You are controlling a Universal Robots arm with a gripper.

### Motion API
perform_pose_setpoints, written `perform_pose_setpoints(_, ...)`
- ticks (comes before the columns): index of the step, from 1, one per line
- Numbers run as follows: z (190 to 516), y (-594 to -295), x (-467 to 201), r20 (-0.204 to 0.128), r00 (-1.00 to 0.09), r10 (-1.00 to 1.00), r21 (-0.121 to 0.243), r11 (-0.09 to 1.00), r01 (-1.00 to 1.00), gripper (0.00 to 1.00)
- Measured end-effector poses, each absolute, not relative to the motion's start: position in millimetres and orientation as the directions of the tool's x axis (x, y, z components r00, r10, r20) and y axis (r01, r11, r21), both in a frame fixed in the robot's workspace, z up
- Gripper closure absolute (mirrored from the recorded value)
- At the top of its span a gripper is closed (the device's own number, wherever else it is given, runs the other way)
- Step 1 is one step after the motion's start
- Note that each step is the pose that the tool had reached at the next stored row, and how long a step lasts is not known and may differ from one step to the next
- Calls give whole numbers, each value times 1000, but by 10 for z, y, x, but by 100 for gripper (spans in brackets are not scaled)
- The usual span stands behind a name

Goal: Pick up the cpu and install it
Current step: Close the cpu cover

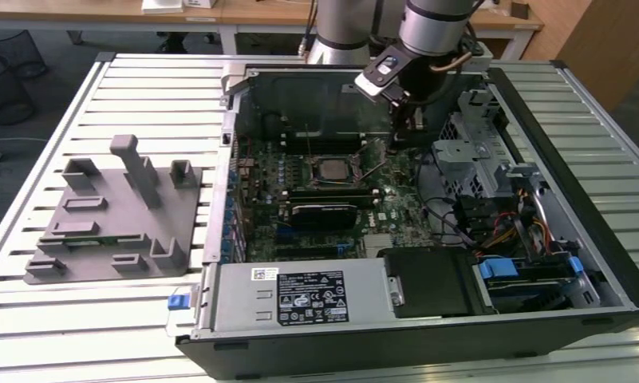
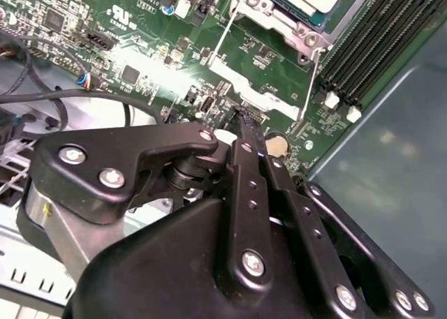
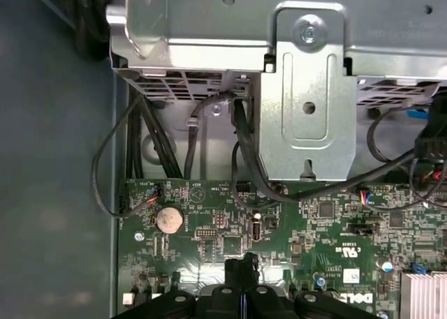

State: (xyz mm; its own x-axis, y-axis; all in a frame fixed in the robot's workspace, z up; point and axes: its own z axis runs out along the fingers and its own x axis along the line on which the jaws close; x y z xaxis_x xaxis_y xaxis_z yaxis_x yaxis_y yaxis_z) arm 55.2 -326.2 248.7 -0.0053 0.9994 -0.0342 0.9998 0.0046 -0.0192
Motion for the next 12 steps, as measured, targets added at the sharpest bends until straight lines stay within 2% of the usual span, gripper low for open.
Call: perform_pose_setpoints(12,2422,-3262,370,-34,-7,999,-19,6,1000,89)
